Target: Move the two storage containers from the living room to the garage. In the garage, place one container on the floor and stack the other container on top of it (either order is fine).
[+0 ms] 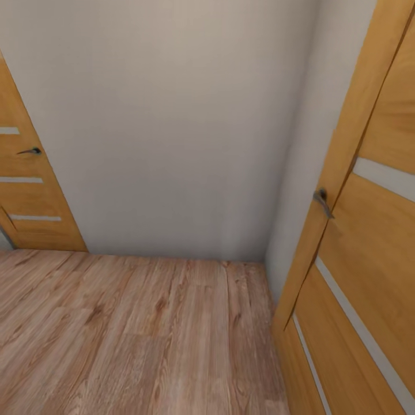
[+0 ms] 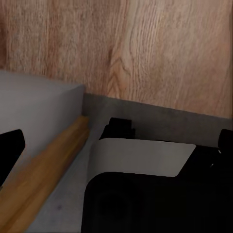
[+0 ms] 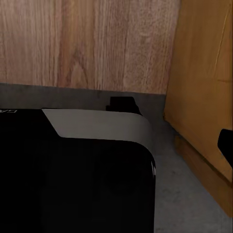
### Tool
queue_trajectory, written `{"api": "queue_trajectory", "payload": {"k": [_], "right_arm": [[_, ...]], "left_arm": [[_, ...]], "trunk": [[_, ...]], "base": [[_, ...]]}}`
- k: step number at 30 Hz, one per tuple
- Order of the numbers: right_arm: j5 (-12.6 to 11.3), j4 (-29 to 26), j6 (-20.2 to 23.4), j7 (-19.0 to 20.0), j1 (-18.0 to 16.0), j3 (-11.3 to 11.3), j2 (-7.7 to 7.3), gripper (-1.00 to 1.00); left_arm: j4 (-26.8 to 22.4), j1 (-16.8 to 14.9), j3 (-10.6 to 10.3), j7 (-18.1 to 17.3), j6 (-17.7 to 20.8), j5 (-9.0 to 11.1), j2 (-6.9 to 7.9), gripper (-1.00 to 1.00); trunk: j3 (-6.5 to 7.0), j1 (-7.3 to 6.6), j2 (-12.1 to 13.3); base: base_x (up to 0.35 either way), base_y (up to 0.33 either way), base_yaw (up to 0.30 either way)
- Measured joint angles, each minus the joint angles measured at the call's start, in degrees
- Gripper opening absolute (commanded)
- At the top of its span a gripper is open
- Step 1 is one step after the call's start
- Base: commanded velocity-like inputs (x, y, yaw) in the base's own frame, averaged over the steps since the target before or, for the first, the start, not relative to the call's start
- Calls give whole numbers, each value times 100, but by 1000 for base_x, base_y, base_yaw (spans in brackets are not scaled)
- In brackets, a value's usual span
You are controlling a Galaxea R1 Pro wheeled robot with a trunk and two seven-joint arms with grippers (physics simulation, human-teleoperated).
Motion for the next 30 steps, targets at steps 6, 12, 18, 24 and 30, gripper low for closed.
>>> {"api": "queue_trajectory", "payload": {"k": [6, 12, 18, 24, 30], "right_arm": [[0, 0, 0, 0, 0, 0, -2, 100], [0, 0, 0, -3, 0, 0, -3, 100], [0, 0, 0, -4, 0, 0, -3, 100], [-1, 0, 0, -5, 0, 0, -4, 100], [-1, 0, 0, -6, 0, 0, -1, 100]], "left_arm": [[0, 0, 0, 0, 2, 0, 0, 100], [0, 0, 0, 0, 0, 0, 0, 100], [0, 0, 0, 0, -1, -1, 0, 100], [0, 0, 0, 0, -2, 0, 0, 100], [0, 0, 0, 0, -4, 0, 0, 100]], "trunk": [[0, 0, 0], [0, 0, 0], [0, 0, 0], [0, 0, 0], [0, 0, 0]], "base": [[321, 0, 0], [321, 0, 0], [321, 0, 0], [321, 0, 0], [321, 0, 20]]}}
